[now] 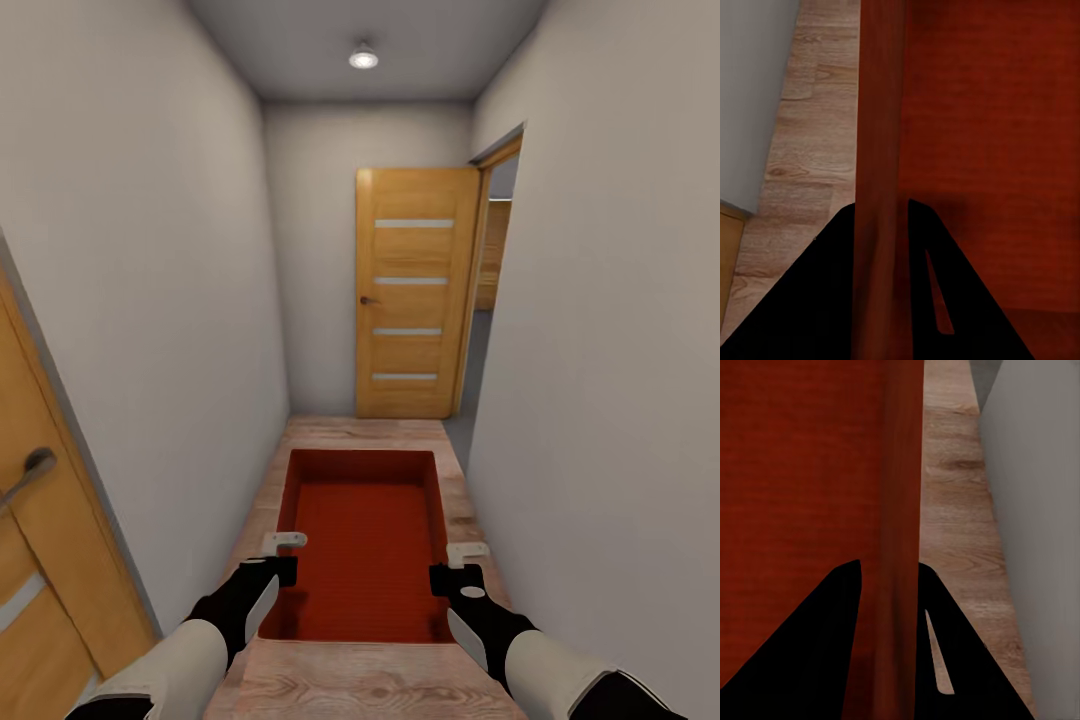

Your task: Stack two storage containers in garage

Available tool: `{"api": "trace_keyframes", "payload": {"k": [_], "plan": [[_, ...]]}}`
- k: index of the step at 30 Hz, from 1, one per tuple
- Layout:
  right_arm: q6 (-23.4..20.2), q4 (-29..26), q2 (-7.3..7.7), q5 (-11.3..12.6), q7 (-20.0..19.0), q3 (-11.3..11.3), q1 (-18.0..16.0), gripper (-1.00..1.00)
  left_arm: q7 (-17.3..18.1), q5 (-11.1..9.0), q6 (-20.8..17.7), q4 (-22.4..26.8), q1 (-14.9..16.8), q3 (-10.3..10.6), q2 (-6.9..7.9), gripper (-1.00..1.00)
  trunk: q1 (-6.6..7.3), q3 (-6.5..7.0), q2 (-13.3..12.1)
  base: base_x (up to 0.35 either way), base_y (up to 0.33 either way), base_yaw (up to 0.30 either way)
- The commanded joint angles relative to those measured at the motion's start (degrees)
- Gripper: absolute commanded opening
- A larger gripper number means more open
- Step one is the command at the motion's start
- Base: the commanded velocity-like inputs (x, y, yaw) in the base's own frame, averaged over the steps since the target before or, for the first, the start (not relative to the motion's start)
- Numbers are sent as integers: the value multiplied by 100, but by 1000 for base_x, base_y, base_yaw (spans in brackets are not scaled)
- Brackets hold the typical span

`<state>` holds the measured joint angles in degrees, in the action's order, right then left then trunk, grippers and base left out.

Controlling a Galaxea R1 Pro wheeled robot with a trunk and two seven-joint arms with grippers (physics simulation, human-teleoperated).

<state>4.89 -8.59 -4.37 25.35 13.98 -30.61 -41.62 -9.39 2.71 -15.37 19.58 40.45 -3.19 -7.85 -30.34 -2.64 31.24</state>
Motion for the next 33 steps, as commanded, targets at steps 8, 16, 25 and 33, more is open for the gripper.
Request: {"api": "trace_keyframes", "payload": {"k": [8,16,25,33], "plan": [[29,41,5,75,9,-42,-4,-100,-19,108,-45,293,7,-145,3,-100,-6,-12,10,322,0,0],[29,41,6,75,9,-42,-4,-100,-19,107,-45,295,7,-145,3,-100,-6,-12,10,322,0,0],[29,41,6,76,8,-42,-4,-100,-19,107,-45,293,7,-146,3,-100,-6,-12,10,322,0,0],[28,41,4,75,12,-42,-4,-100,-19,107,-45,292,7,-146,3,-100,-6,-12,10,322,0,0]]}}
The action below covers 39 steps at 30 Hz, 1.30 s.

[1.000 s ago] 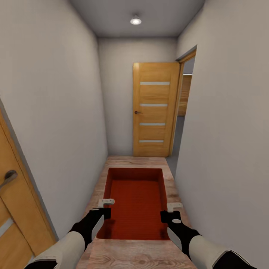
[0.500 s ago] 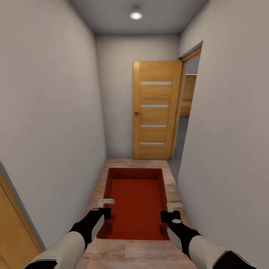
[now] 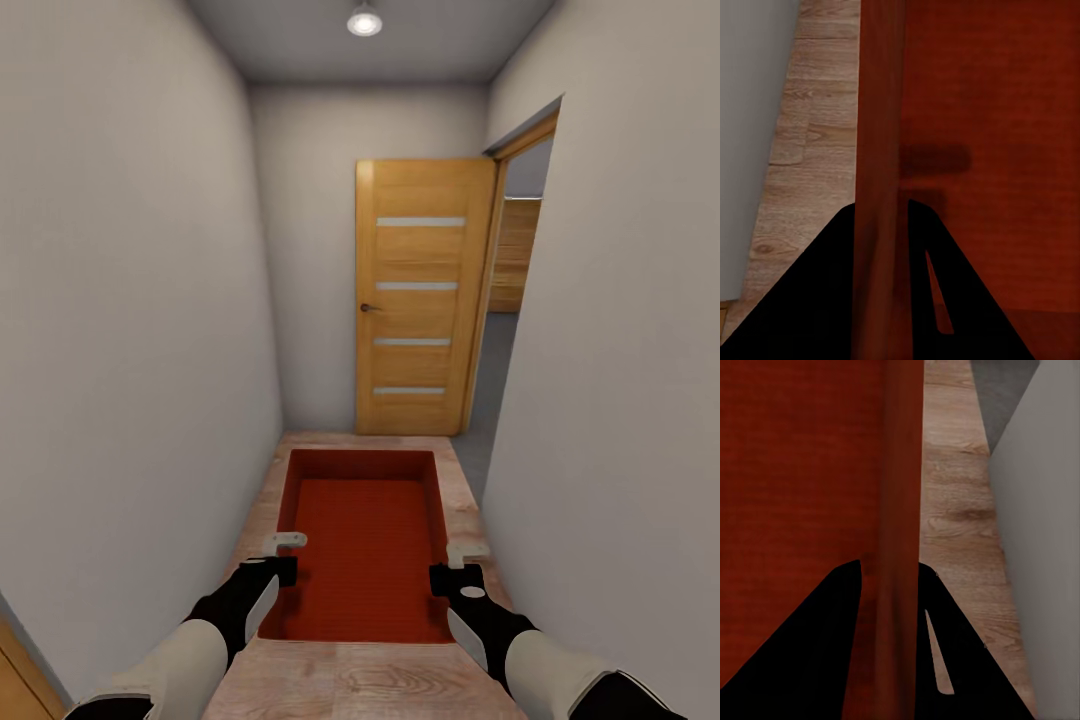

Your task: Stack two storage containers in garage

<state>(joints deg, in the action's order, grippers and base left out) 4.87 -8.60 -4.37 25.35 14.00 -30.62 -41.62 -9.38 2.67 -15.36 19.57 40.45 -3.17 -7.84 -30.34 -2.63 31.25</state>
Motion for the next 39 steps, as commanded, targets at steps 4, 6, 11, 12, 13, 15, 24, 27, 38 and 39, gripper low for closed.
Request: {"api": "trace_keyframes", "payload": {"k": [4,6,11,12,13,15,24,27,38,39], "plan": [[24,42,5,76,10,-41,-4,-100,-20,111,-46,293,7,-149,2,-100,-6,-12,10,322,0,0],[29,42,5,76,10,-41,-4,-100,-20,111,-46,294,7,-149,2,-100,-6,-12,10,323,0,0],[31,42,1,76,7,-41,-4,-100,-20,111,-47,293,7,-149,2,-100,-6,-12,10,322,0,0],[31,42,-1,76,7,-41,-4,-100,-20,111,-47,293,7,-149,2,-100,-6,-12,10,322,0,0],[31,42,-1,76,8,-41,-4,-100,-20,111,-46,295,7,-149,2,-100,-6,-12,10,322,0,0],[31,42,0,76,7,-41,-4,-100,-20,111,-46,294,7,-149,2,-100,-6,-12,10,322,0,0],[31,42,3,76,8,-41,-4,-100,-20,111,-46,293,7,-149,2,-100,-6,-12,10,322,0,0],[31,42,5,76,8,-41,-4,-100,-20,111,-46,293,7,-149,2,-100,-6,-12,10,322,0,0],[31,42,6,76,8,-41,-4,-100,-20,111,-46,293,7,-148,2,-100,-6,-12,10,322,31,0],[31,42,6,76,9,-41,-4,-100,-20,111,-46,297,7,-149,2,-100,-6,-12,10,322,59,0]]}}
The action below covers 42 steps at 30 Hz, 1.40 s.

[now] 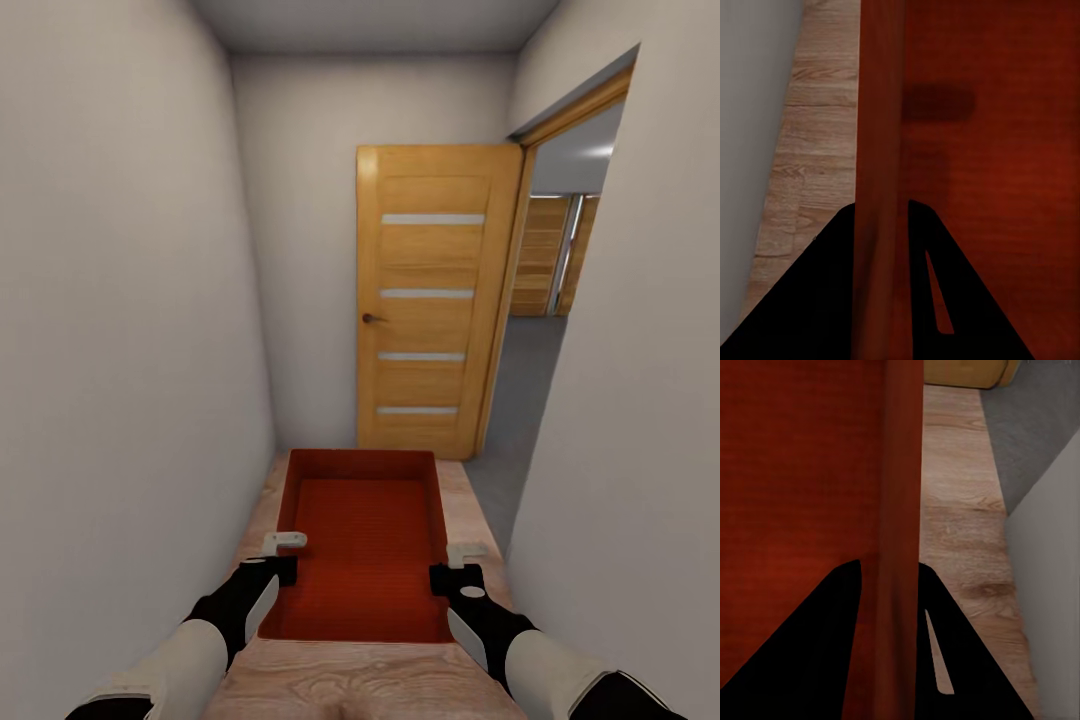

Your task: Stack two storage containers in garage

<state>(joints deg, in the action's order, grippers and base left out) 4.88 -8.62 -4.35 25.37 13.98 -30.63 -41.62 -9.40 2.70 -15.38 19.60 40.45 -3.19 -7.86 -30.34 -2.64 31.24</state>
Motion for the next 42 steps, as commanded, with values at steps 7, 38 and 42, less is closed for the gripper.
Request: {"api": "trace_keyframes", "payload": {"k": [7,38,42], "plan": [[30,45,5,73,13,-40,-4,-100,-18,107,-47,298,7,-147,4,-100,-6,-11,10,322,69,0],[30,46,5,73,9,-40,-4,-100,-18,107,-44,297,7,-147,4,-100,-6,-11,10,322,71,0],[30,46,5,73,8,-40,-4,-100,-18,107,-45,292,7,-147,4,-100,-6,-11,10,322,71,0]]}}
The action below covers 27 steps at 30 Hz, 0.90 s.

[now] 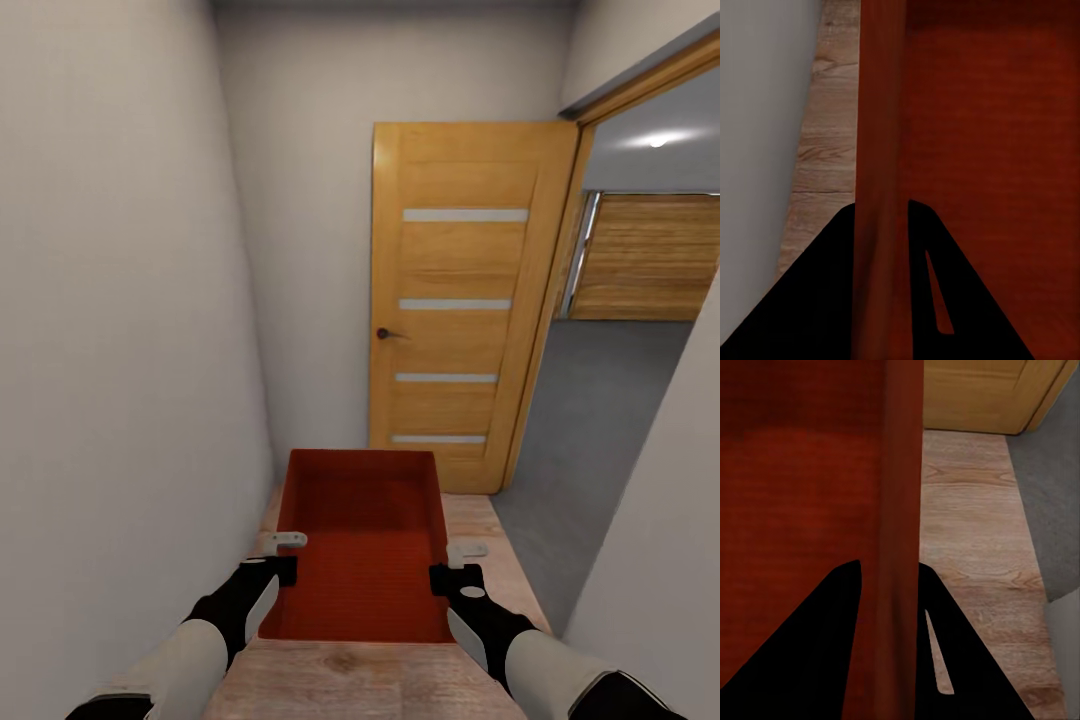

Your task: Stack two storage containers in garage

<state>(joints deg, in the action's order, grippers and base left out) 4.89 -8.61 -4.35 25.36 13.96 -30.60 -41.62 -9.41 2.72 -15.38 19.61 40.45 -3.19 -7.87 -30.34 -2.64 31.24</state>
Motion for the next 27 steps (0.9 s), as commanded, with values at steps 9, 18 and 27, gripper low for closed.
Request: {"api": "trace_keyframes", "payload": {"k": [9,18,27], "plan": [[23,44,3,74,13,-43,-4,-100,-17,97,-45,289,7,-145,5,-100,-6,-12,10,322,71,-13],[20,47,-4,74,15,-43,-4,-100,-17,97,-45,289,7,-143,5,-100,-6,-12,10,322,72,-178],[12,47,-4,78,11,-43,-4,-100,-17,97,-45,290,7,-145,5,-100,-6,-12,10,322,71,-247]]}}
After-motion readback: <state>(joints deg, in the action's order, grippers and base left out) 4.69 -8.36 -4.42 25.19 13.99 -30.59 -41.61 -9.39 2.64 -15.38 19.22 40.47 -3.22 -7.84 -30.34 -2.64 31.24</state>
